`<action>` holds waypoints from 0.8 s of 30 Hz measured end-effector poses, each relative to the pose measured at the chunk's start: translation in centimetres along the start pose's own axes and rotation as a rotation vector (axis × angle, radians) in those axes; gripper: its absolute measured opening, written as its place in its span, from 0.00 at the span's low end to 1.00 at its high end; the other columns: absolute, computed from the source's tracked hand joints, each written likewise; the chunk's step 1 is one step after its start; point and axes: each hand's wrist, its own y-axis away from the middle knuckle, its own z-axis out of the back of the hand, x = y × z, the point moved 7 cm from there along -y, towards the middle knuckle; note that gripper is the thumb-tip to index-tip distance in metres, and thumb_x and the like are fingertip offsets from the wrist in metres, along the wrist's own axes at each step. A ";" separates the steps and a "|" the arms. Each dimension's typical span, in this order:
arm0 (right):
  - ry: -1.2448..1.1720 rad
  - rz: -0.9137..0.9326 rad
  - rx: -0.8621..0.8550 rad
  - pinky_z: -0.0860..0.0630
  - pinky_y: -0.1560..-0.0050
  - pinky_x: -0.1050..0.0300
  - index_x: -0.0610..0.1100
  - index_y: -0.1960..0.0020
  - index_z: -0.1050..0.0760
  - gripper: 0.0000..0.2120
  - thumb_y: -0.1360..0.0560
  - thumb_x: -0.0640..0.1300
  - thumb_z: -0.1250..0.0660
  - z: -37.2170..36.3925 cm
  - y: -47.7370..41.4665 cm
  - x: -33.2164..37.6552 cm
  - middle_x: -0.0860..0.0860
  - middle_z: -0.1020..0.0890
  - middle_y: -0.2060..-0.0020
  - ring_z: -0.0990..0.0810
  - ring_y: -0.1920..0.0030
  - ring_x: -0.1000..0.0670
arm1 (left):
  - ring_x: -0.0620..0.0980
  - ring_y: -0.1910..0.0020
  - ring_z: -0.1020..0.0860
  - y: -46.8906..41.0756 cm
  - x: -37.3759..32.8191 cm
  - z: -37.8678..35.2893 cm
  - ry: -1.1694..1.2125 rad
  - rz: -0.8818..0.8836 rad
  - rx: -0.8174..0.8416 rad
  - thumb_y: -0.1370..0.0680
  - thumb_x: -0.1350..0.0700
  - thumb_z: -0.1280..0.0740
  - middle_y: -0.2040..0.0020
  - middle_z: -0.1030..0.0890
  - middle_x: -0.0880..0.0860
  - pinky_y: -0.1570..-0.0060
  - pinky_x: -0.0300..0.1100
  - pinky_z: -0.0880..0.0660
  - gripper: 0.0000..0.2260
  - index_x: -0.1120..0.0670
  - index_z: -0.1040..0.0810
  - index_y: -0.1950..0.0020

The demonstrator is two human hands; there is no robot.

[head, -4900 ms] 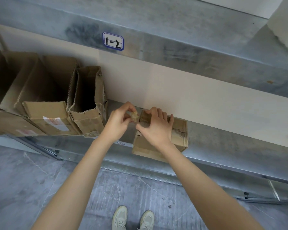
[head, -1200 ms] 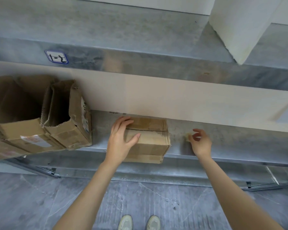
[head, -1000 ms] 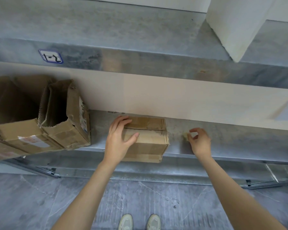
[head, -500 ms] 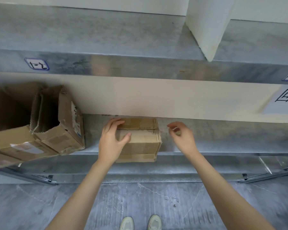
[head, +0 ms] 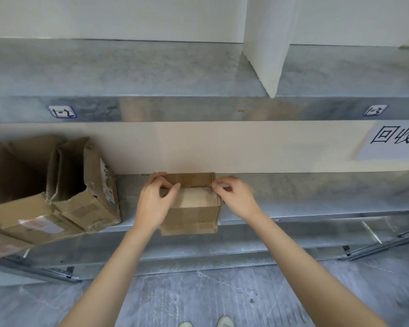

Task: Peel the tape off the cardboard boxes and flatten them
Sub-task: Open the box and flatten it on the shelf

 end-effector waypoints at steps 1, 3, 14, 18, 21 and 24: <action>-0.011 -0.019 0.007 0.25 0.49 0.55 0.48 0.49 0.18 0.09 0.22 0.49 0.35 0.0 0.1 0.2 0.52 0.19 0.48 0.19 0.53 0.50 | 0.44 0.41 0.26 -0.2 -0.1 0.1 0.005 0.007 -0.007 0.23 0.51 0.29 0.40 0.23 0.47 0.54 0.31 0.35 0.11 0.53 0.24 0.63; 0.016 -0.051 0.020 0.29 0.53 0.57 0.46 0.49 0.19 0.10 0.21 0.50 0.37 0.1 0.3 0.8 0.55 0.20 0.53 0.21 0.55 0.50 | 0.43 0.42 0.26 -0.4 -0.4 0.2 0.007 0.002 -0.014 0.23 0.52 0.29 0.41 0.22 0.49 0.54 0.30 0.35 0.13 0.53 0.27 0.65; 0.034 -0.244 0.052 0.34 0.59 0.54 0.37 0.60 0.24 0.13 0.24 0.46 0.38 -0.5 0.1 1.1 0.46 0.23 0.65 0.25 0.57 0.46 | 0.42 0.43 0.27 0.0 -1.0 0.5 0.089 0.018 0.000 0.26 0.56 0.27 0.41 0.22 0.48 0.48 0.38 0.35 0.10 0.53 0.25 0.64; -0.046 -0.250 0.058 0.28 0.52 0.55 0.42 0.53 0.18 0.10 0.24 0.46 0.37 -0.7 0.5 1.1 0.51 0.18 0.56 0.23 0.53 0.50 | 0.46 0.41 0.23 0.3 -0.6 0.8 0.177 -0.030 0.037 0.26 0.55 0.26 0.44 0.23 0.42 0.40 0.50 0.26 0.05 0.50 0.21 0.59; -0.072 -0.206 0.020 0.26 0.42 0.55 0.50 0.42 0.20 0.14 0.25 0.44 0.37 -0.4 0.9 1.6 0.56 0.19 0.43 0.23 0.48 0.52 | 0.45 0.39 0.25 0.5 -0.6 0.8 0.220 -0.063 0.051 0.26 0.56 0.25 0.42 0.23 0.42 0.36 0.53 0.28 0.05 0.50 0.20 0.55; -0.031 -0.187 0.035 0.27 0.39 0.54 0.53 0.34 0.25 0.21 0.26 0.43 0.38 -0.5 1.0 1.8 0.53 0.21 0.40 0.25 0.50 0.51 | 0.44 0.36 0.27 0.5 -0.6 0.8 0.235 -0.090 0.049 0.27 0.56 0.24 0.37 0.25 0.44 0.34 0.51 0.29 0.09 0.50 0.21 0.52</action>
